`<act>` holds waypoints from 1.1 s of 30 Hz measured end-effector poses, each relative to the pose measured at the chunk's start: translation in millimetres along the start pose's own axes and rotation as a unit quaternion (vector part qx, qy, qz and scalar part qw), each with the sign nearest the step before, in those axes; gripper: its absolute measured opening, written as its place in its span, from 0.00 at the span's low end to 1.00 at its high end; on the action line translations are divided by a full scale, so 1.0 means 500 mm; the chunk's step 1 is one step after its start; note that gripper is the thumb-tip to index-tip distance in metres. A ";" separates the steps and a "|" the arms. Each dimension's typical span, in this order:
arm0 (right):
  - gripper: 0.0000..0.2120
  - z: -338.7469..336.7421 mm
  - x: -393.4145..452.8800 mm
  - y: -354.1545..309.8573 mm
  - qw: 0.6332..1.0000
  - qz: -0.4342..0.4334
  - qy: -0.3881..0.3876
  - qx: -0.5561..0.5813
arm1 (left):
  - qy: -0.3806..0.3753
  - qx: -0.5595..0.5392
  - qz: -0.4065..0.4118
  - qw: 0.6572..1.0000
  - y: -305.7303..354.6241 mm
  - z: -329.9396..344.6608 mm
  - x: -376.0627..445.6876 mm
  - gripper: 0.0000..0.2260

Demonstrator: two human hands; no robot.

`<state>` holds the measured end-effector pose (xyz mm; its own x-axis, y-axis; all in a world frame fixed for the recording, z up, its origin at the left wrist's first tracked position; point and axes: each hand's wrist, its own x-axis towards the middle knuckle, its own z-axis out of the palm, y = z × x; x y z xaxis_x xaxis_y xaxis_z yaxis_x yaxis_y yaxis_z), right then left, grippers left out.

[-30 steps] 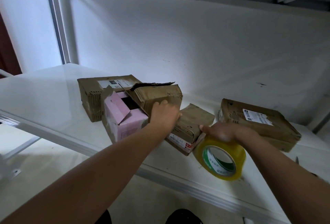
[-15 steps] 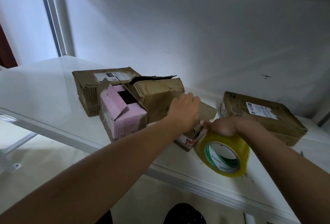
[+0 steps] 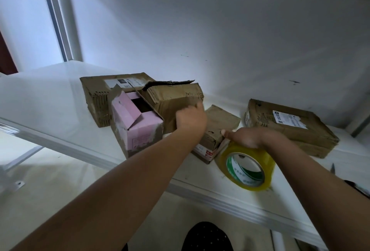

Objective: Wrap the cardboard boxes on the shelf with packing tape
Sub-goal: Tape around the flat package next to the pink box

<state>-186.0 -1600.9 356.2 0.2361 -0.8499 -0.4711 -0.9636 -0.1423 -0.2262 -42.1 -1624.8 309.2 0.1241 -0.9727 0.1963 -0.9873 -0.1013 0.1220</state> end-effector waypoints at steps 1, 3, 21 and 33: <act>0.24 0.002 -0.002 0.006 1.000 -0.019 0.018 0.014 | -0.034 -0.048 -0.030 0.998 -0.011 0.000 -0.002 0.14; 0.17 0.003 -0.007 0.026 0.994 -0.053 0.037 0.083 | -0.095 -0.133 -0.049 0.985 -0.032 0.005 -0.002 0.16; 0.24 -0.082 -0.052 -0.039 0.859 -0.119 0.174 0.467 | -0.116 -0.465 -0.127 0.868 -0.044 0.057 -0.027 0.19; 0.25 -0.037 0.008 -0.069 0.808 -0.131 0.096 0.566 | -0.074 -0.449 0.161 0.876 -0.082 0.073 -0.063 0.57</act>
<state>-154.4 -1608.9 378.0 0.2852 -0.9444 -0.1638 -0.1257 0.1326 -0.9832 -9.3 -1597.6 262.3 -0.2257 -0.9440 0.2409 -0.4851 0.3233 0.8125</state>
